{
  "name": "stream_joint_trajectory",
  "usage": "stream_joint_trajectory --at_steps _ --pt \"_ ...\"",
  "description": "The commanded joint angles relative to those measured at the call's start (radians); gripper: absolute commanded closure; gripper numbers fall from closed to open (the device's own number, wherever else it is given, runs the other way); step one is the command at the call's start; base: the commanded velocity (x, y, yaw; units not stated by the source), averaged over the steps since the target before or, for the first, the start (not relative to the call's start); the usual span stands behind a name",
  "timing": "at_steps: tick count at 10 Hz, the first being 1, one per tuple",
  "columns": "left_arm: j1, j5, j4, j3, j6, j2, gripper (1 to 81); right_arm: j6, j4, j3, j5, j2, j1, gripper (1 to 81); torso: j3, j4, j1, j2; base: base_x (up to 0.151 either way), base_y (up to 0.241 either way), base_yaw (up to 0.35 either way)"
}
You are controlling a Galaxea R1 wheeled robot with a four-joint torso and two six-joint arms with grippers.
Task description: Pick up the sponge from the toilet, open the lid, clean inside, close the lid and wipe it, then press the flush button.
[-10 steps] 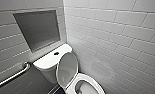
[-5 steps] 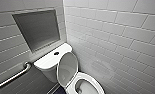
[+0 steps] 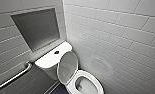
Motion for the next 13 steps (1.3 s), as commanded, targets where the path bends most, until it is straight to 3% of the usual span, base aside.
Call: stream_joint_trajectory --at_steps 1,3,5,7,9,10,11,13 --pt "-0.003 0.052 0.012 0.0 0.021 -0.002 1.0 0.003 -0.022 -0.003 -0.035 -0.017 -0.029 81.1 0.0 0.0 0.001 -0.002 0.0 0.0 0.0" --pt "0.009 0.055 0.007 -0.051 0.02 0.039 1.0 0.034 -0.016 -0.001 -0.034 -0.04 0.009 81.1 0.0 0.0 -0.01 0.015 0.0 0.0 0.0" --pt "0.032 0.078 -0.004 -0.14 0.009 0.108 1.0 0.101 -0.025 -0.006 -0.085 -0.038 0.02 81.1 0.0 0.0 -0.01 0.011 0.0 0.0 0.0" --pt "0.043 0.126 -0.028 -0.221 0.008 0.16 1.0 0.106 -0.027 -0.003 -0.265 -0.013 0.024 81.1 0.0 0.0 -0.01 0.011 0.0 0.0 0.0" --pt "0.041 0.16 -0.036 -0.227 0.008 0.165 1.0 0.055 0.012 -0.001 -0.353 0.004 0.055 81.1 0.0 0.0 -0.01 0.012 0.0 0.0 0.0" --pt "0.041 0.16 -0.036 -0.229 0.009 0.165 1.0 -0.046 0.075 0.015 -0.405 0.012 0.066 81.1 0.0 0.0 -0.01 0.012 0.0 0.0 0.0" --pt "0.041 0.16 -0.034 -0.231 0.009 0.165 1.0 -0.264 0.277 0.07 -0.434 0.008 0.075 81.1 0.0 0.0 -0.01 0.012 0.0 0.0 0.0" --pt "0.041 0.161 -0.036 -0.238 0.014 0.165 1.0 -0.598 0.602 0.283 -0.453 -0.093 0.084 81.1 0.0 0.0 -0.01 0.012 0.0 0.0 0.0"
